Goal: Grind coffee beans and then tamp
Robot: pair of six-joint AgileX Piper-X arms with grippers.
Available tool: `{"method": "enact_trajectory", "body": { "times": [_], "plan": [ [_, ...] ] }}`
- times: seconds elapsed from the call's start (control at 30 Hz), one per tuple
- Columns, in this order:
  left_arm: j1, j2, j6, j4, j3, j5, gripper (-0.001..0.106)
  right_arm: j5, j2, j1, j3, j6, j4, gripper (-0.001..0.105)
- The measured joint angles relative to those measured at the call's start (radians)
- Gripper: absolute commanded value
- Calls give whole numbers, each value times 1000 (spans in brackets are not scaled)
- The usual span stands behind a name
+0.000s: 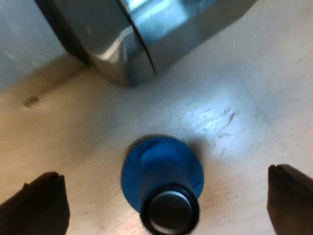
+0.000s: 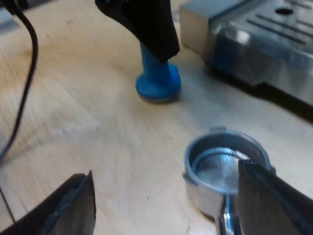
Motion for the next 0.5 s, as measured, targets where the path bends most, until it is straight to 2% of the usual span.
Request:
{"method": "enact_trajectory", "body": {
  "times": [0.17, 0.2, 0.3, 0.4, 0.5],
  "plan": [
    [0, -136, 1, 4, 0, -2, 83, -1, -64, 0, -11, 0, 72, 62],
    [0, -199, 1, 8, 0, -2, 83, 0, -83, 0, -24, 0, 115, 62],
    [0, -249, 1, 11, -3, -2, 83, 0, -121, 0, -61, 0, 228, 62],
    [0, -360, 1, 49, -2, -2, 83, -30, -151, 0, -94, 0, 346, 62],
    [0, -458, 1, 70, -2, -6, 83, -63, -198, 0, -171, 8, 497, 62]
  ]
}}
